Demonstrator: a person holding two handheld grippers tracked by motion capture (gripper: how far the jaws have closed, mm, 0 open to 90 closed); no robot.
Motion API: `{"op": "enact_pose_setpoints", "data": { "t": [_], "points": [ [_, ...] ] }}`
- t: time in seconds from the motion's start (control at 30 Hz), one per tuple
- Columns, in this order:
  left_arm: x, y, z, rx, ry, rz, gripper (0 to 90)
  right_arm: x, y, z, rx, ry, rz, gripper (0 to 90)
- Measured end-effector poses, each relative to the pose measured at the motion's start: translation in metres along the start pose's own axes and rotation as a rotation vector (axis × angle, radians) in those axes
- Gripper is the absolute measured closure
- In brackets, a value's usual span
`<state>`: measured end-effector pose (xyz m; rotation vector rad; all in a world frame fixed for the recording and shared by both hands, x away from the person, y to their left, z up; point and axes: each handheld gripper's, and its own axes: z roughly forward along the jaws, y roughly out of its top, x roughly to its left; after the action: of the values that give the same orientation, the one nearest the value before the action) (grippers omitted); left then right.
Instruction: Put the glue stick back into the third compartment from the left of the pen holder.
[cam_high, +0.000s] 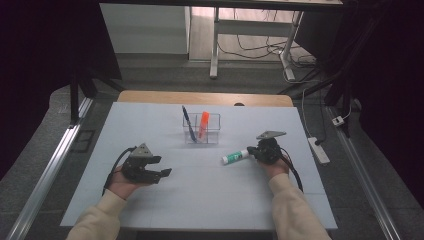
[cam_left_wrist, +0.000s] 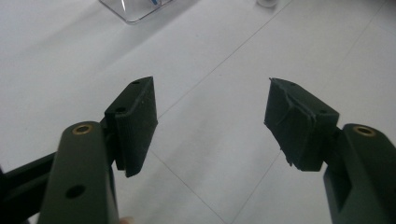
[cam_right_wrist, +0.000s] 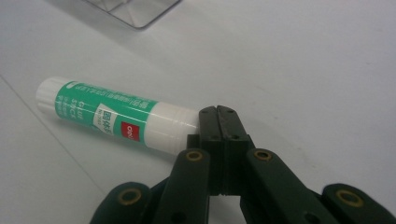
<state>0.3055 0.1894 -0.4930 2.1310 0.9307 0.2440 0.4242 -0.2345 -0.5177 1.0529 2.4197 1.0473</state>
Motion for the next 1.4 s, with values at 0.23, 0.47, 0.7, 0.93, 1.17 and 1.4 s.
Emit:
{"op": "enact_pose_setpoints", "data": {
  "t": [0.23,0.47,0.7,0.93,1.17,1.4],
  "points": [
    [0.000,0.000,0.000,0.000,0.000,-0.002,34.1,0.016,0.004,0.003,-0.004,0.035,-0.010,89.9],
    [0.001,0.000,0.000,0.001,0.000,-0.001,34.1,0.027,0.007,0.007,-0.008,0.059,-0.017,89.9],
    [0.001,0.000,0.000,0.002,0.001,0.000,34.1,0.034,0.007,0.009,-0.007,0.084,-0.020,89.9],
    [0.001,0.000,0.000,0.003,0.001,0.000,34.1,0.044,0.009,0.013,-0.010,0.117,-0.031,89.9],
    [0.002,-0.001,0.000,0.007,0.002,-0.001,34.1,0.055,0.011,0.018,-0.013,0.144,-0.047,89.9],
    [0.002,-0.001,0.000,0.009,0.003,-0.001,34.1,0.061,0.012,0.022,-0.014,0.161,-0.061,89.9]
  ]
}}
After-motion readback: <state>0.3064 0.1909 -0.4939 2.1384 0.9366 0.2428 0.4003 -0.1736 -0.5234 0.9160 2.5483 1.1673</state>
